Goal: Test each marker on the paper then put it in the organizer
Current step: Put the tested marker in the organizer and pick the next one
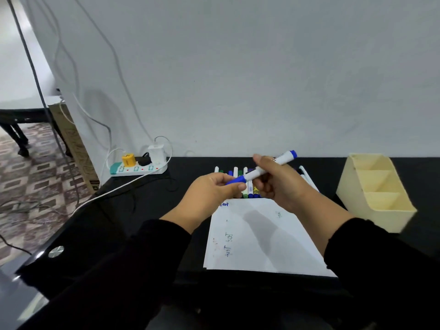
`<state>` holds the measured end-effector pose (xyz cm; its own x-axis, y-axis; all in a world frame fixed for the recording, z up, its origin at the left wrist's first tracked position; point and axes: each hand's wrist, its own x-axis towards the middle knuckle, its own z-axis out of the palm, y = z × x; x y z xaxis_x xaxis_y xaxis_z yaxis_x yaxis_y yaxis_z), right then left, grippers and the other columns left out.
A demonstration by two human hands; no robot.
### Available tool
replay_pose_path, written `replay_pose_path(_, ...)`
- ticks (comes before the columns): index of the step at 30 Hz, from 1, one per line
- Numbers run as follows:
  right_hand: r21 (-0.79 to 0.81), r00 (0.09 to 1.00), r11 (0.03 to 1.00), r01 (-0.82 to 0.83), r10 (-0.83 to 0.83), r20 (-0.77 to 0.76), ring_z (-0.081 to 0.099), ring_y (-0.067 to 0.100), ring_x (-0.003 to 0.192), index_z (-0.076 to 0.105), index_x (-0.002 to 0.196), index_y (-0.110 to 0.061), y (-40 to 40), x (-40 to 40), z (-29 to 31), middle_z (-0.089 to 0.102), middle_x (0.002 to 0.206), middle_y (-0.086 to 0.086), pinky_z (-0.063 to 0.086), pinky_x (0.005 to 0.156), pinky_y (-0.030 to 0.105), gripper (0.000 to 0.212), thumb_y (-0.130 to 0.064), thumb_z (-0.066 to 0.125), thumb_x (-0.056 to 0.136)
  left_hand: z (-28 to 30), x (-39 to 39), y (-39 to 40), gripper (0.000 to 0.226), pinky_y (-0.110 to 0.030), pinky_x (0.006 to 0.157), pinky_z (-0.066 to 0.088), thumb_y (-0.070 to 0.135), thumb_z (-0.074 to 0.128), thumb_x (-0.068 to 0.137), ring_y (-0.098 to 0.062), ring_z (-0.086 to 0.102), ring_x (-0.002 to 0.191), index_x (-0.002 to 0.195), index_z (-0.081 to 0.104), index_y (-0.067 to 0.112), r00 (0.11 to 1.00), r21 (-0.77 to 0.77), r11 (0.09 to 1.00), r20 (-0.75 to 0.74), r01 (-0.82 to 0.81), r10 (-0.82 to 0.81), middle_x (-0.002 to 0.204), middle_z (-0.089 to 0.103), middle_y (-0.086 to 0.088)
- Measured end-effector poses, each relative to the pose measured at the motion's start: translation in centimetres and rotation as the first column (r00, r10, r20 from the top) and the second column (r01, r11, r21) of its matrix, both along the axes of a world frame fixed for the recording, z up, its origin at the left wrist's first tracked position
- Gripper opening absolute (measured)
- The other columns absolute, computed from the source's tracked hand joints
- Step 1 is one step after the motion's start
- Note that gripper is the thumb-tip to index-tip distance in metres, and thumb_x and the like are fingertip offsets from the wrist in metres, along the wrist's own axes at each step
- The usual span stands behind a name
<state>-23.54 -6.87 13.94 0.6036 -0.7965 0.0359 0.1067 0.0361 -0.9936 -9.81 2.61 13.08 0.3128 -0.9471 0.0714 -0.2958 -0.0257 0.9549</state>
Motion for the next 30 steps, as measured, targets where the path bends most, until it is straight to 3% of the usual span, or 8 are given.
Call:
replay_pose_path(2,0.019,0.999,0.999,0.029,-0.028,-0.016,0.031,0.012,0.043,0.044,0.062,-0.016,0.0,-0.4,0.3,0.044,0.046,0.002,0.024,0.048,0.024,0.035,-0.026,0.052,0.095,0.5,-0.1,0.0,0.008,-0.003,0.062,0.042,0.025,0.067,0.085,-0.005,0.068,0.079,0.092,0.068,0.022,0.999,0.028,0.999,0.001,0.037,-0.037,0.080,0.073,0.004)
replay_pose_path(5,0.074,0.992,0.989,0.125,-0.125,-0.009,0.029,0.013,0.042,0.042,0.060,-0.015,-0.2,-0.5,0.3,0.040,0.044,0.002,0.024,0.047,0.024,0.034,-0.017,0.050,0.093,1.0,-0.5,0.0,0.008,-0.011,0.078,0.040,0.027,0.060,0.090,-0.001,0.067,0.086,0.093,0.067,0.028,0.991,0.096,0.988,0.059,0.117,-0.123,0.086,0.073,0.009)
replay_pose_path(7,0.129,0.982,0.974,0.185,-0.187,0.005,0.029,0.012,0.040,0.041,0.062,-0.015,-0.1,-0.1,0.1,0.037,0.042,0.001,0.024,0.044,0.023,0.031,-0.013,0.048,0.092,0.9,-0.8,-0.2,0.011,-0.014,0.081,0.038,0.027,0.058,0.092,0.001,0.066,0.086,0.099,0.066,0.027,0.991,0.096,0.989,0.065,0.114,-0.121,0.084,0.073,0.011)
replay_pose_path(12,0.206,0.957,0.941,0.267,-0.285,0.061,0.024,0.010,0.037,0.036,0.062,-0.015,0.0,1.0,-0.6,0.029,0.042,-0.004,0.020,0.042,0.019,0.028,-0.006,0.041,0.089,0.2,-1.3,-0.6,0.008,-0.014,0.078,0.040,0.024,0.057,0.093,-0.001,0.064,0.086,0.093,0.064,0.028,0.996,0.071,0.996,0.060,0.060,-0.064,0.081,0.071,0.009)
replay_pose_path(18,0.252,0.951,0.923,0.290,-0.308,0.035,0.024,0.010,0.039,0.039,0.067,-0.016,0.3,1.9,-1.6,0.029,0.047,-0.001,0.021,0.044,0.021,0.024,-0.007,0.039,0.088,-0.7,-0.9,-1.0,0.009,-0.016,0.077,0.042,0.023,0.057,0.093,-0.018,0.063,0.101,0.090,0.066,0.026,0.994,0.086,0.996,0.112,-0.017,0.007,0.084,0.071,0.008)
replay_pose_path(23,0.275,0.964,0.928,0.252,-0.265,0.007,0.024,0.009,0.036,0.038,0.065,-0.016,0.4,2.4,-2.7,0.032,0.040,-0.004,0.021,0.039,0.019,0.027,-0.010,0.041,0.091,-1.4,-0.2,-0.8,0.010,-0.014,0.065,0.037,0.026,0.055,0.094,-0.012,0.054,0.086,0.098,0.064,0.028,0.985,0.155,0.988,0.172,-0.026,-0.001,0.083,0.069,0.013)
replay_pose_path(27,0.220,0.975,0.949,0.224,-0.221,-0.037,0.030,0.008,0.035,0.045,0.067,-0.015,0.1,2.4,-3.2,0.038,0.039,-0.002,0.023,0.040,0.020,0.026,-0.014,0.047,0.093,-2.3,1.1,-1.0,0.022,-0.014,0.076,0.040,0.035,0.059,0.090,-0.012,0.058,0.101,0.112,0.061,0.032,0.962,0.139,0.989,0.273,-0.052,0.012,0.113,0.066,0.007)
replay_pose_path(30,0.162,0.963,0.952,0.259,-0.242,-0.114,0.034,0.006,0.035,0.049,0.070,-0.015,-0.2,2.2,-3.4,0.043,0.046,0.000,0.025,0.042,0.020,0.023,-0.019,0.053,0.092,-5.1,2.4,-1.2,0.064,-0.033,0.109,0.028,0.051,0.054,0.088,-0.018,0.027,0.139,0.144,0.031,0.031,0.878,0.255,0.958,0.479,-0.128,-0.010,0.152,0.029,0.002)
